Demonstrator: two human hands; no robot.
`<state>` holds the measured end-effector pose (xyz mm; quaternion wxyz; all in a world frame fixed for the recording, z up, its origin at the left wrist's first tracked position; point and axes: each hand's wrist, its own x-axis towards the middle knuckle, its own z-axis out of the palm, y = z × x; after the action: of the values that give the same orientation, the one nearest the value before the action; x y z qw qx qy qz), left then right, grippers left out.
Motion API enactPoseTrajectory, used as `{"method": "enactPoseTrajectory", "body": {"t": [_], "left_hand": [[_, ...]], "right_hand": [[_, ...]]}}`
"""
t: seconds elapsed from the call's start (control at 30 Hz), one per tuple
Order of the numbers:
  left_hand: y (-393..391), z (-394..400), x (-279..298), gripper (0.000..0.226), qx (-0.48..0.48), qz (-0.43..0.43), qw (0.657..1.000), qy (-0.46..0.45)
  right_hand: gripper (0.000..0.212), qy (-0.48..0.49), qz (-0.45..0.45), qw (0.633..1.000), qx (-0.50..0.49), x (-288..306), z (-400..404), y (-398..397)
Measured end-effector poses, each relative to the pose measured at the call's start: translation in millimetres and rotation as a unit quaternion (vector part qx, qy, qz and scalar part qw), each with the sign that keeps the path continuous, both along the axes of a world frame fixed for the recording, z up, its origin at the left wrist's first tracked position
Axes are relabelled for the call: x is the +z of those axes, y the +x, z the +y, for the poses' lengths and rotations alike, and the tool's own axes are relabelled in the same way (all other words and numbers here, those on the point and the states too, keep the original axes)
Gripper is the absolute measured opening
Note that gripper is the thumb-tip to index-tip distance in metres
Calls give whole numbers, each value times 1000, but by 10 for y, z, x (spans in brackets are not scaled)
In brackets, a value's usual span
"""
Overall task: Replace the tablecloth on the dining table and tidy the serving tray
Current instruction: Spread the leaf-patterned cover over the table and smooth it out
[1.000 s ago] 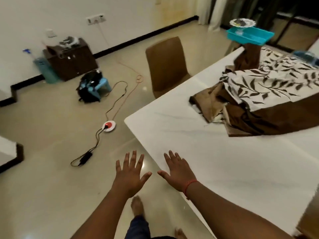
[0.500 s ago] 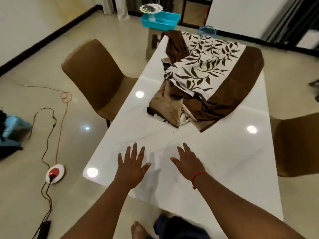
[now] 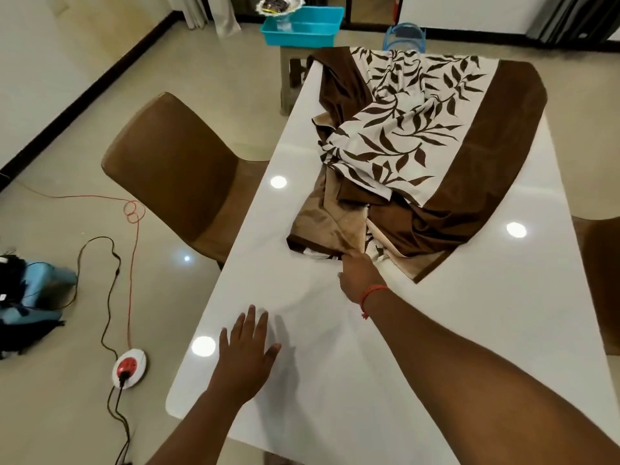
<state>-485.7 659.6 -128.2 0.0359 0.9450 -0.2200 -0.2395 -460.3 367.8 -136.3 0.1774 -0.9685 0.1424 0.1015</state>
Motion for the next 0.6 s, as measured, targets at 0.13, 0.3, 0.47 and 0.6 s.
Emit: {"method": "enactPoseTrajectory", "body": {"t": [0.13,0.3,0.47,0.6], "left_hand": [[270,-99,12,74,35,-13,996,-80],[693,-363,50,78,69,-35,979,-188],[884,-391,361,87,-39,-51,964,-258],[1256,-94,229,63,53,128,913,-384]], "right_hand": [[31,-22,-105,994,-31,87,149,41],[25,-59,-175,982,-26,277,437,-24],[15,-51,-214,974,48,674,1138,-76],[5,-101,-231,957,145,1029,1853,30]]}}
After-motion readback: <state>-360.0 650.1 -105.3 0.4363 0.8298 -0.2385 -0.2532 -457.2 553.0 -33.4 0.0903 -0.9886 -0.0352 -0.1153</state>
